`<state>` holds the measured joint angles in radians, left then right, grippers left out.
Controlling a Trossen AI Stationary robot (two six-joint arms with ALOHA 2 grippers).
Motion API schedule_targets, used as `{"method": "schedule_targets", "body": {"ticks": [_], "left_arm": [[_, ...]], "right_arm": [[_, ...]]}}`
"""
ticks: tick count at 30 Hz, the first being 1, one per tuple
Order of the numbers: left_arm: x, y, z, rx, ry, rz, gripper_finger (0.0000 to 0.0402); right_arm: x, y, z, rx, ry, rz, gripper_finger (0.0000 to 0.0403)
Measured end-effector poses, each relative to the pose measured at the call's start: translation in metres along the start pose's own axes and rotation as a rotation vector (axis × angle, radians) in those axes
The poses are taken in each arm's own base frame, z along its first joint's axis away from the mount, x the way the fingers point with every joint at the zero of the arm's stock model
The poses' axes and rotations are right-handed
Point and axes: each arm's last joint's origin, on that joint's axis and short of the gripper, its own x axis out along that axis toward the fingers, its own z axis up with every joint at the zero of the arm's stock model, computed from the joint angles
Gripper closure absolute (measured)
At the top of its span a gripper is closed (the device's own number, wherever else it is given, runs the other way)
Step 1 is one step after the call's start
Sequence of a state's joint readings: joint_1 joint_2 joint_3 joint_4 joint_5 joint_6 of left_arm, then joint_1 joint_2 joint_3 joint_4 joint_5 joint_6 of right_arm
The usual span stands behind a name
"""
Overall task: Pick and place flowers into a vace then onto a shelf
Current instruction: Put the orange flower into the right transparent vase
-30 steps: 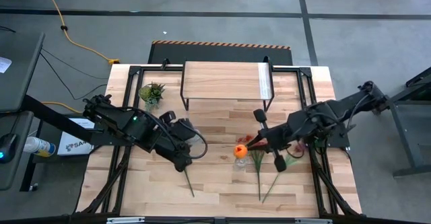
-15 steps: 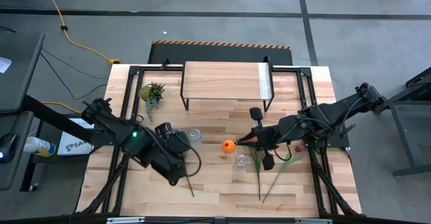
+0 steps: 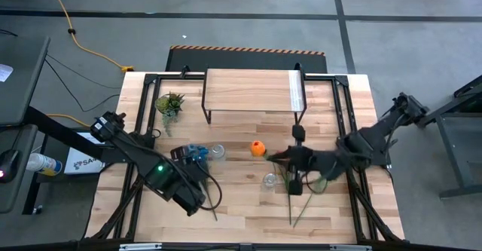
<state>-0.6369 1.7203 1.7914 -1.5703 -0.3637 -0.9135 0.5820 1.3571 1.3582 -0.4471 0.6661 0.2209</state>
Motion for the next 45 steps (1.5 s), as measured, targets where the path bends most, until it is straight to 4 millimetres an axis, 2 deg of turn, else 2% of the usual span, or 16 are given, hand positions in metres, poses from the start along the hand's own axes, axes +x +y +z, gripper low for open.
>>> {"method": "schedule_targets", "body": {"ticks": [7, 11, 18, 36, 45], "left_arm": [[0.015, -0.001, -0.006, 0.021, 0.049, 0.04, 0.0165], [0.017, -0.001, -0.007, 0.024, 0.053, 0.047, 0.0165], [0.017, -0.001, -0.007, 0.024, 0.053, 0.047, 0.0165], [0.017, -0.001, -0.006, 0.051, 0.035, 0.061, 0.0165], [0.017, -0.001, -0.006, 0.052, 0.03, 0.064, 0.0165]], "right_arm": [[0.005, 0.03, -0.016, 0.047, -0.014, -0.126, 0.0403], [0.01, 0.038, -0.021, 0.061, -0.034, -0.186, 0.0403], [0.02, 0.045, -0.029, 0.056, -0.027, -0.239, 0.0403], [0.018, 0.045, -0.035, 0.09, -0.008, -0.267, 0.0403], [0.025, 0.05, -0.044, 0.069, 0.015, -0.292, 0.0403]]}}
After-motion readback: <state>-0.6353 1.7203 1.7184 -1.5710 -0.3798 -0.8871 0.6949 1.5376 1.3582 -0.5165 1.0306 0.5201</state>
